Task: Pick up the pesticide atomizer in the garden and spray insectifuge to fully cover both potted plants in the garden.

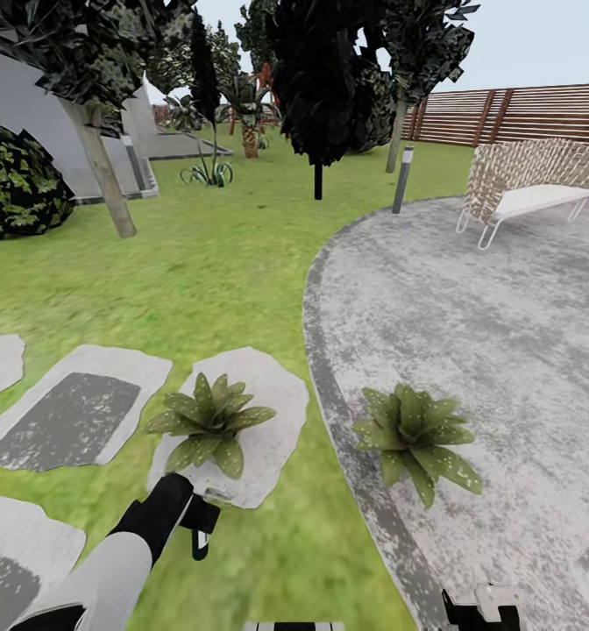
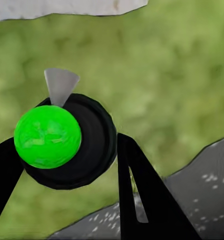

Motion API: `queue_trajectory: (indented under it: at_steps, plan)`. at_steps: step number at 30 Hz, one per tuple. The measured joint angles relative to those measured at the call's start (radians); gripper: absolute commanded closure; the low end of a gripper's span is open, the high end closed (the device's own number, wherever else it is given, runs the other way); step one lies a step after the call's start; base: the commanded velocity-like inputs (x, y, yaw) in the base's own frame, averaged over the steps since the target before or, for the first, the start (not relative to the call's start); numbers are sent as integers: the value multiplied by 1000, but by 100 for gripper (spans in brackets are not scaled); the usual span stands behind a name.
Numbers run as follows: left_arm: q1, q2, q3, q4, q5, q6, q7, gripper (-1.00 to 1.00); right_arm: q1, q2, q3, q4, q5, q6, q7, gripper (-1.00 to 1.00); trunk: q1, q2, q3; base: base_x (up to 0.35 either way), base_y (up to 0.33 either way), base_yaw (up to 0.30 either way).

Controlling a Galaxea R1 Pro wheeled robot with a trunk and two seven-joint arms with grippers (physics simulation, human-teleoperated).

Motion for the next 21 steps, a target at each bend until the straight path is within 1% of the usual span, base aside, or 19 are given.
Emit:
queue_trajectory:
  at_steps: [5, 10, 14, 21]
  plan:
    - [1, 1, 1, -4, 1, 0, 0, 100, 0, 0, 0, 0, 0, 0, 0, -100, 0, 0, 0, -114, 282, -1]
    - [1, 2, 1, -6, 2, 0, 0, 100, 0, 1, 0, 0, 0, 0, 0, -100, 0, 0, 0, -24, 296, -10]
    - [1, 2, 1, -7, 1, 0, 0, 100, 0, 1, 0, 0, 0, 0, 0, -100, 0, 0, 0, -53, 303, -212]
    - [2, 7, 1, -7, 1, 0, -1, 100, 0, 1, 0, 0, 0, 1, 0, -100, 0, 0, 0, -147, 296, -261]
